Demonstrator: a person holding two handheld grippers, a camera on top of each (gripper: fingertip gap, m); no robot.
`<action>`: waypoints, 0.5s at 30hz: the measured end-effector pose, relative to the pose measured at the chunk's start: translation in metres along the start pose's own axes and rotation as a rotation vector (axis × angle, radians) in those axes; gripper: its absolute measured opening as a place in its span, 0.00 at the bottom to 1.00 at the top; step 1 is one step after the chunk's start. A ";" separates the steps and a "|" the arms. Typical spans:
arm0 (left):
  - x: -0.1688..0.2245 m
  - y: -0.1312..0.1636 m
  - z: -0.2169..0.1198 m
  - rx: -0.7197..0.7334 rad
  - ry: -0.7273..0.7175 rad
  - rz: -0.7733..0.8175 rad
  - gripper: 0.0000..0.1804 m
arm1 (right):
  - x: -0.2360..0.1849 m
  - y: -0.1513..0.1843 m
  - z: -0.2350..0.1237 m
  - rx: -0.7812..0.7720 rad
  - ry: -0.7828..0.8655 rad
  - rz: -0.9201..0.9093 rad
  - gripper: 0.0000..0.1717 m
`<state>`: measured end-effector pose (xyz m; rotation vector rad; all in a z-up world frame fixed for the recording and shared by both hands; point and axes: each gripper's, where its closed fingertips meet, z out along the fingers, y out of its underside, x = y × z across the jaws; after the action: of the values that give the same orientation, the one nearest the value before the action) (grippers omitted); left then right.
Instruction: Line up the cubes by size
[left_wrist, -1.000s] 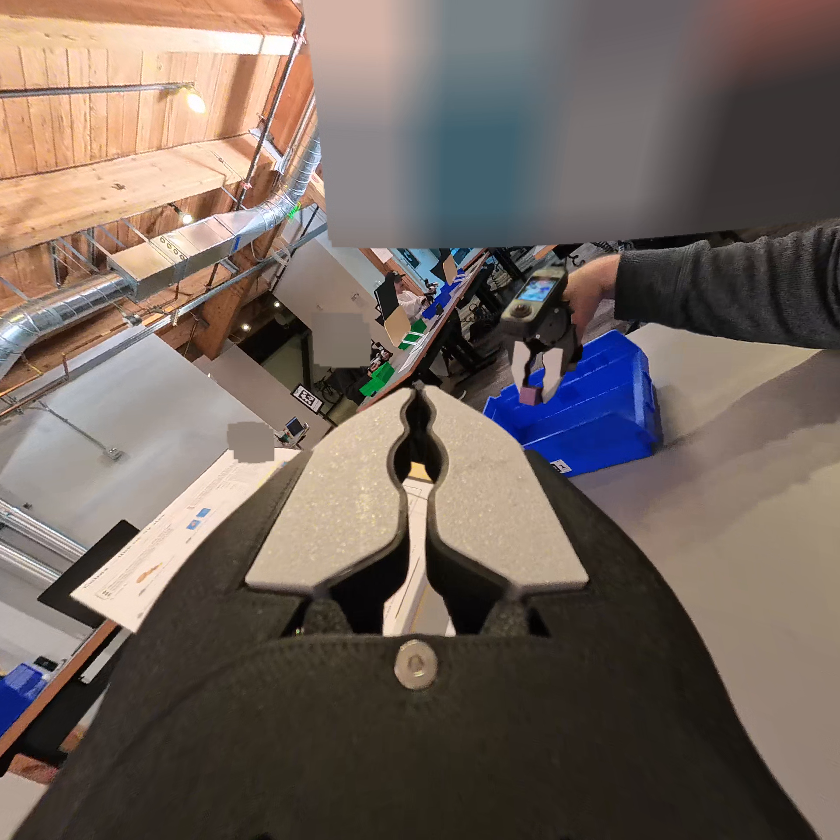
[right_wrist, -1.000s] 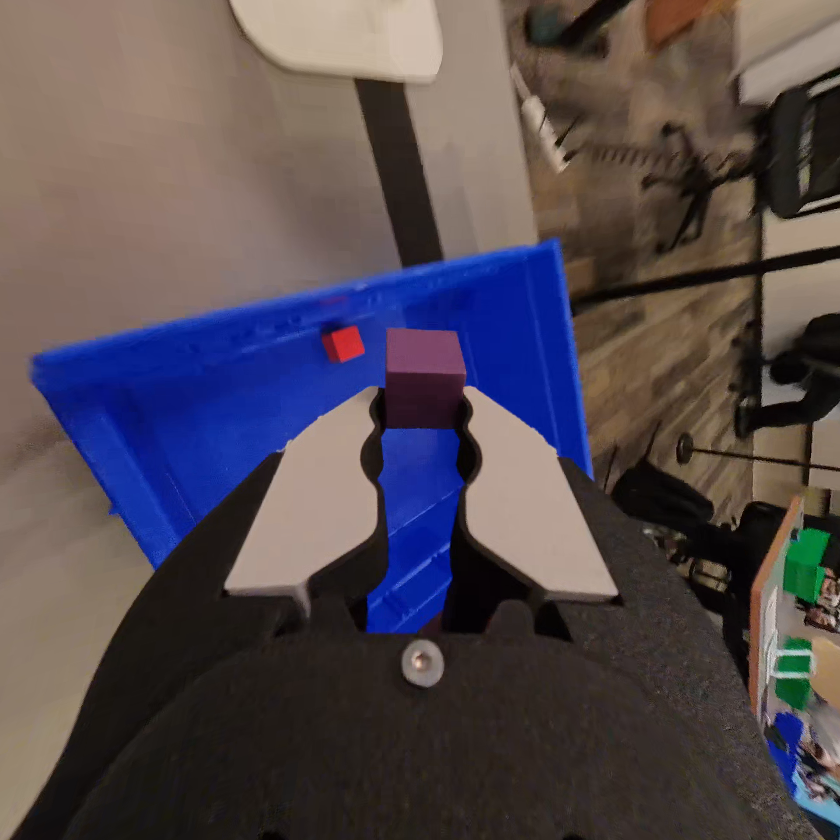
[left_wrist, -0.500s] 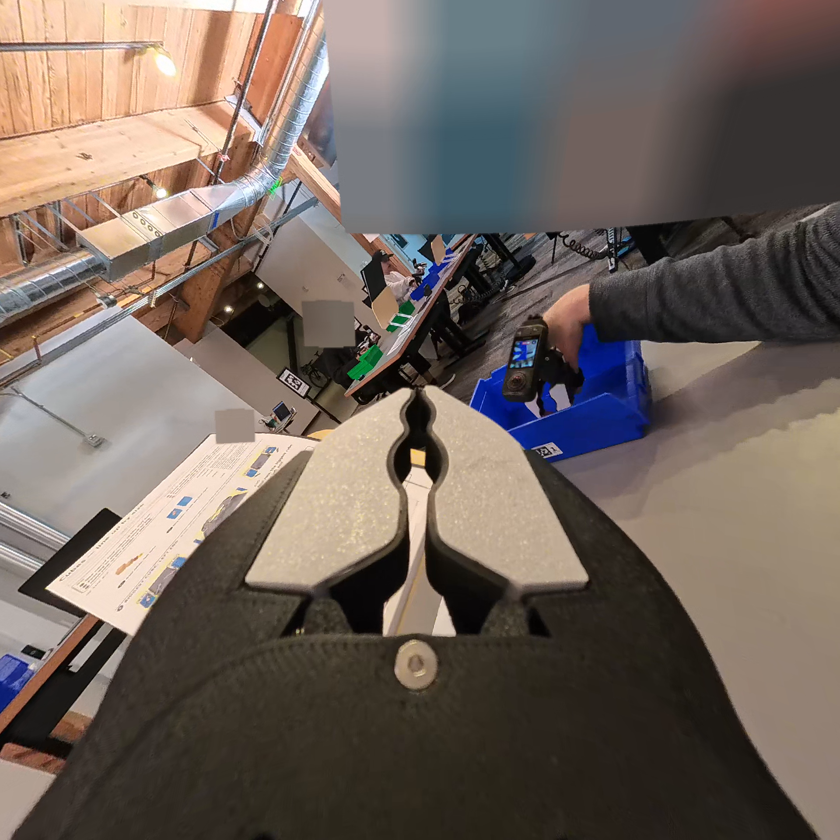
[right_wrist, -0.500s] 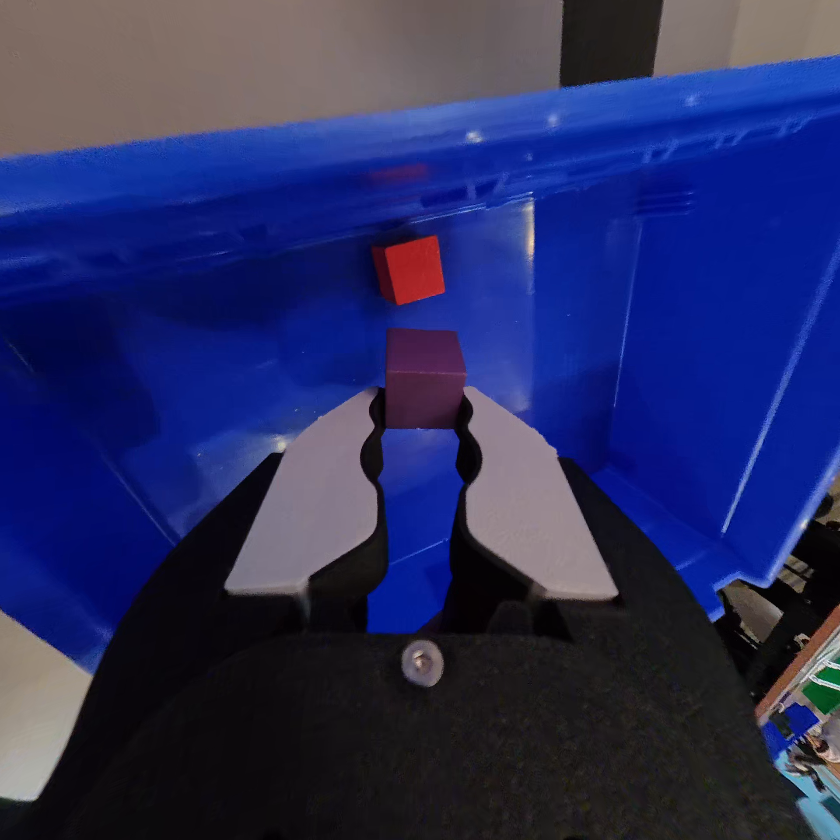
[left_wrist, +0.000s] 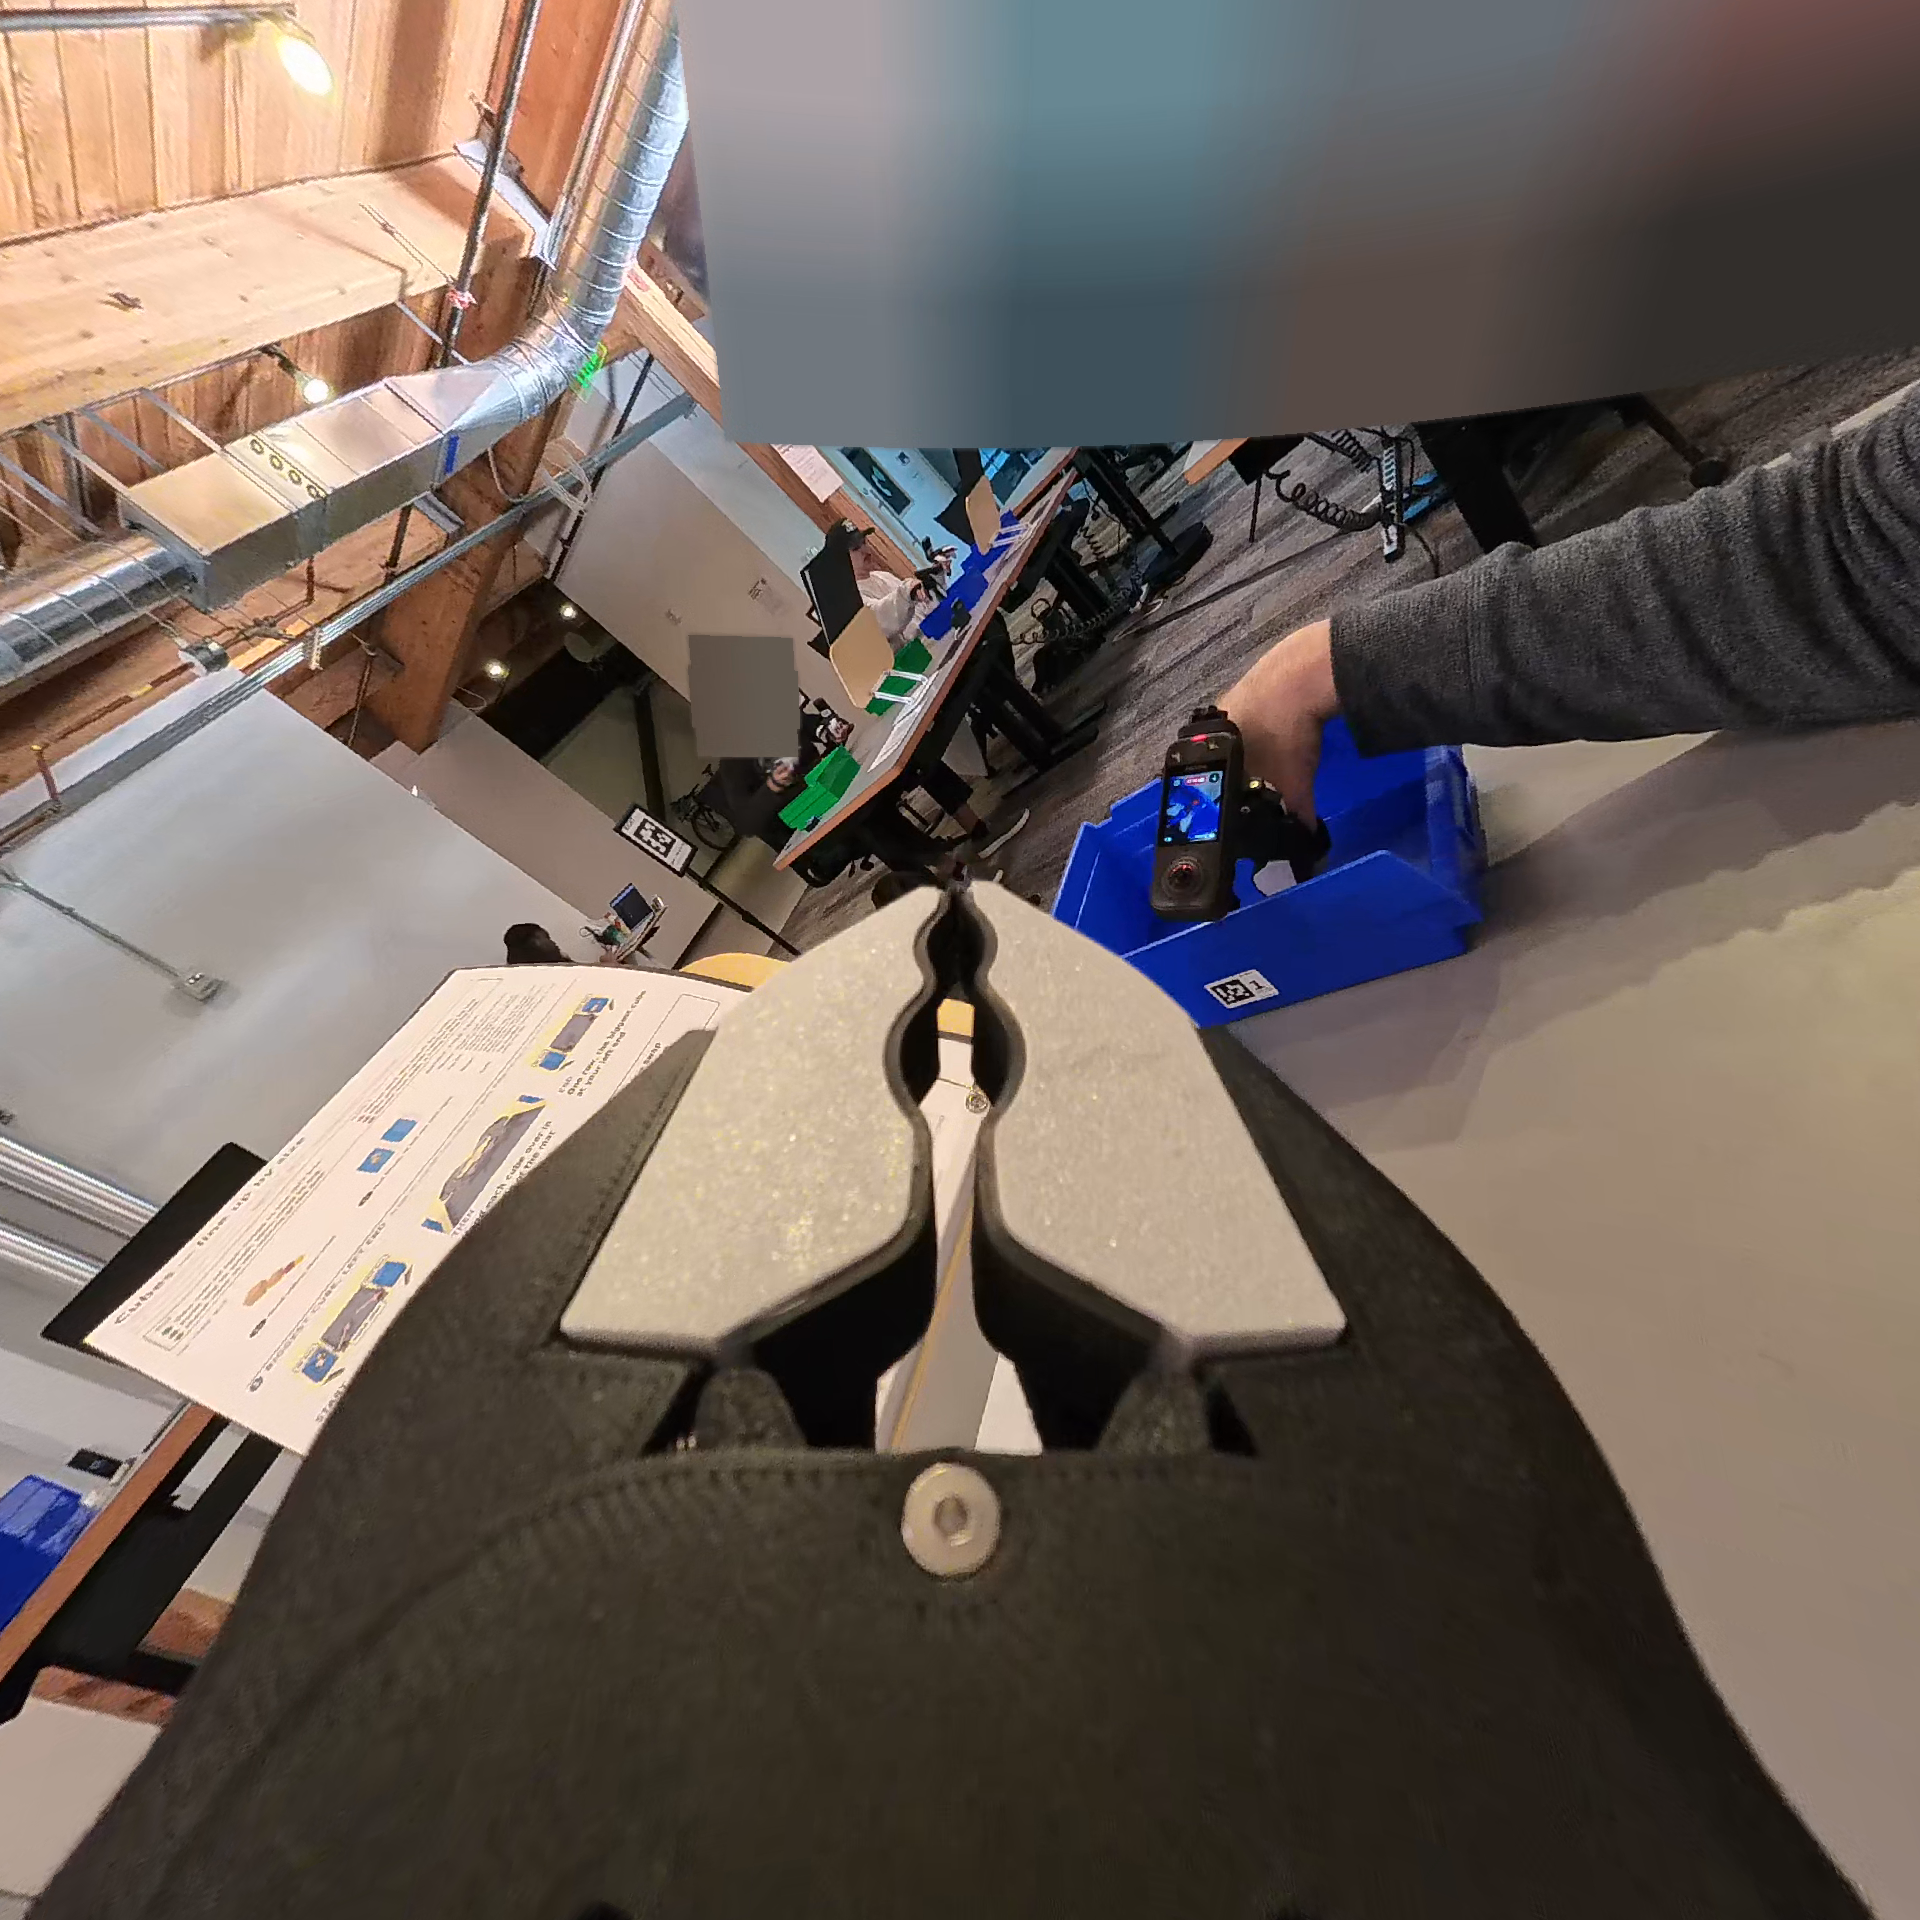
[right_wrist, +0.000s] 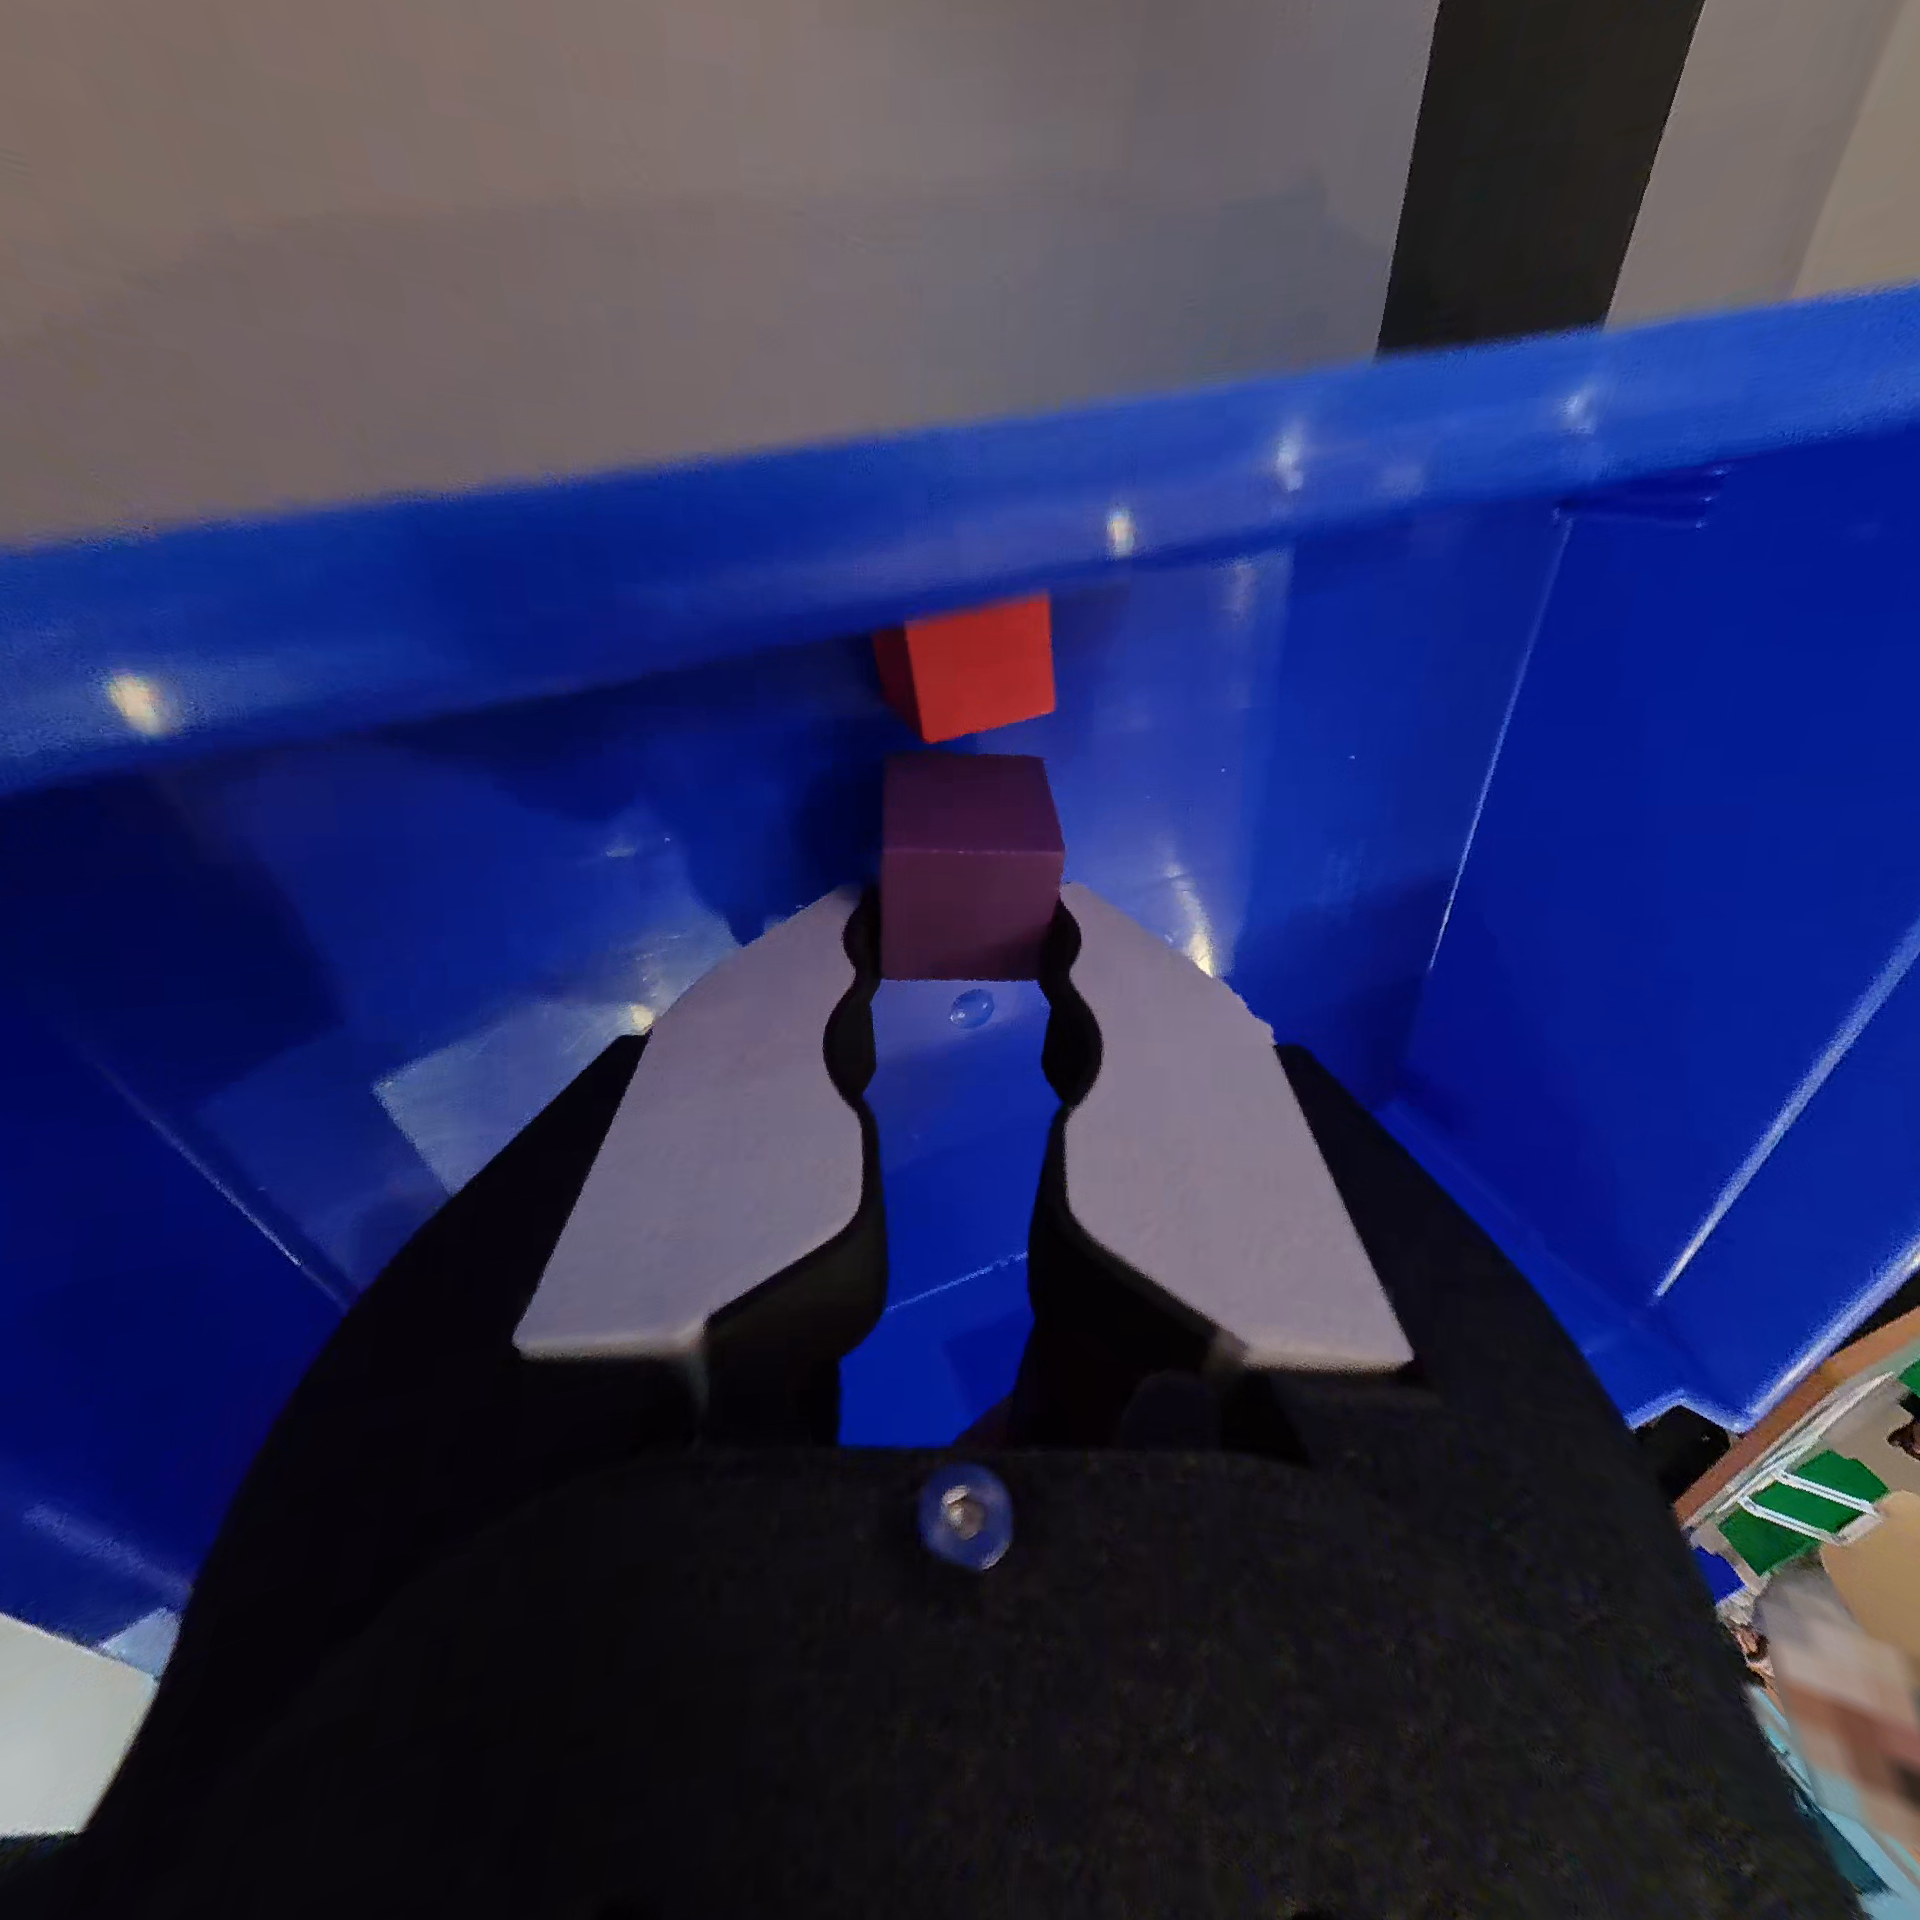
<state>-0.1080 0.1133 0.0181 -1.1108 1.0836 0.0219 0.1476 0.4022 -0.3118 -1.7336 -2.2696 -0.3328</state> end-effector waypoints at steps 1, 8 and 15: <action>0.000 0.000 0.000 0.000 0.002 0.000 0.00 | 0.000 -0.001 0.000 0.002 0.000 -0.002 0.17; 0.003 0.002 0.003 -0.012 0.014 0.003 0.00 | 0.001 -0.004 0.000 0.007 0.013 -0.013 0.17; 0.005 0.003 0.004 -0.022 0.021 0.008 0.00 | 0.002 -0.005 0.000 0.009 0.019 -0.017 0.16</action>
<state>-0.1040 0.1155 0.0122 -1.1287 1.1092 0.0288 0.1424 0.4024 -0.3114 -1.7007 -2.2699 -0.3407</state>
